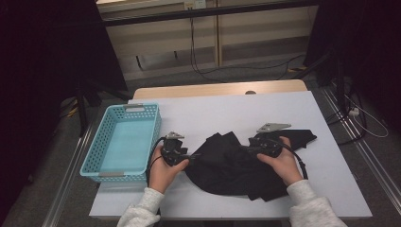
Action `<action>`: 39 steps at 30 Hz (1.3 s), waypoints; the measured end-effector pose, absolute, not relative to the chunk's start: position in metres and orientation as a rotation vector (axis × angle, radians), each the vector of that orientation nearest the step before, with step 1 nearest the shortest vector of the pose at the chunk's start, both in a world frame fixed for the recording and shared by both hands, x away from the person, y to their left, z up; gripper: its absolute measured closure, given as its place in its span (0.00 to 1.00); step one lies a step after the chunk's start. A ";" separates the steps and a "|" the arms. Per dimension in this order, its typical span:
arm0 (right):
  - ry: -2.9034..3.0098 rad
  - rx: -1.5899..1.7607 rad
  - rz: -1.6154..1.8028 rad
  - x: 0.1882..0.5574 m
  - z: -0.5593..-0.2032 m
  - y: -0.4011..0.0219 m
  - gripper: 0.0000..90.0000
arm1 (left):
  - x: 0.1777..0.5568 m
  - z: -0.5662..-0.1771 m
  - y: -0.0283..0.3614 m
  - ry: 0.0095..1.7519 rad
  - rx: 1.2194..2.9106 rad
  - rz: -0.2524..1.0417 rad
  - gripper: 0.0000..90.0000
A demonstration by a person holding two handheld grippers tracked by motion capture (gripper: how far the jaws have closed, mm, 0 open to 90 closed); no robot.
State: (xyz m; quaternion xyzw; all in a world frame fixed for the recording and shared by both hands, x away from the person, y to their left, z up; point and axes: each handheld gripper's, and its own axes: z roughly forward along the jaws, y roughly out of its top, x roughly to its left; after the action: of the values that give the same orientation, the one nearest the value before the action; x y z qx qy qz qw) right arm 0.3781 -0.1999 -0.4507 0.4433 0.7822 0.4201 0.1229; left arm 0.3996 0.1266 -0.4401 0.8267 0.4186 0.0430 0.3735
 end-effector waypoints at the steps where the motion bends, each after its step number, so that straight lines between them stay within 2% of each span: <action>1: 2.309 1.278 1.220 0.378 -0.454 -0.194 0.59 | 0.400 -0.440 0.127 1.075 2.118 0.112 0.36; 3: 2.360 1.258 1.194 0.378 -0.459 -0.184 0.64 | 0.400 -0.441 0.128 1.080 2.124 0.119 0.35; 4: 2.375 1.241 1.183 0.378 -0.460 -0.181 0.71 | 0.400 -0.441 0.128 1.081 2.125 0.121 0.35; 5: 2.392 1.210 1.185 0.377 -0.459 -0.178 0.82 | 0.400 -0.442 0.128 1.081 2.124 0.116 0.35; 7: 2.429 1.199 1.234 0.375 -0.459 -0.177 0.94 | 0.400 -0.442 0.128 1.082 2.121 0.117 0.34; 9: 2.443 1.135 1.259 0.373 -0.458 -0.174 0.97 | 0.400 -0.442 0.128 1.086 2.117 0.114 0.33; 15: 2.528 0.951 1.354 0.359 -0.450 -0.159 0.98 | 0.401 -0.436 0.129 1.080 2.072 0.118 0.32; 21: 2.635 0.711 1.292 0.341 -0.454 -0.129 0.97 | 0.401 -0.433 0.128 1.082 2.046 0.115 0.30; 31: 2.667 0.715 1.327 0.335 -0.457 -0.114 0.92 | 0.400 -0.423 0.128 1.068 1.979 0.076 0.29; 34: 2.661 0.691 1.314 0.334 -0.457 -0.111 0.87 | 0.398 -0.422 0.123 1.057 1.974 0.071 0.26; 37: 2.641 0.667 1.310 0.332 -0.457 -0.106 0.76 | 0.397 -0.425 0.117 1.042 2.000 0.064 0.25; 39: 2.632 0.645 1.310 0.330 -0.456 -0.103 0.71 | 0.396 -0.427 0.114 1.034 2.021 0.033 0.28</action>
State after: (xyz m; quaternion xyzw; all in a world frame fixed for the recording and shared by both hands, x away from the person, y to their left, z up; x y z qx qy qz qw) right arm 0.3297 -0.1026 -0.4560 0.2139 0.8726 0.4343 0.0656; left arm 0.3964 0.1142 -0.4270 0.8070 0.4129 0.0133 0.4221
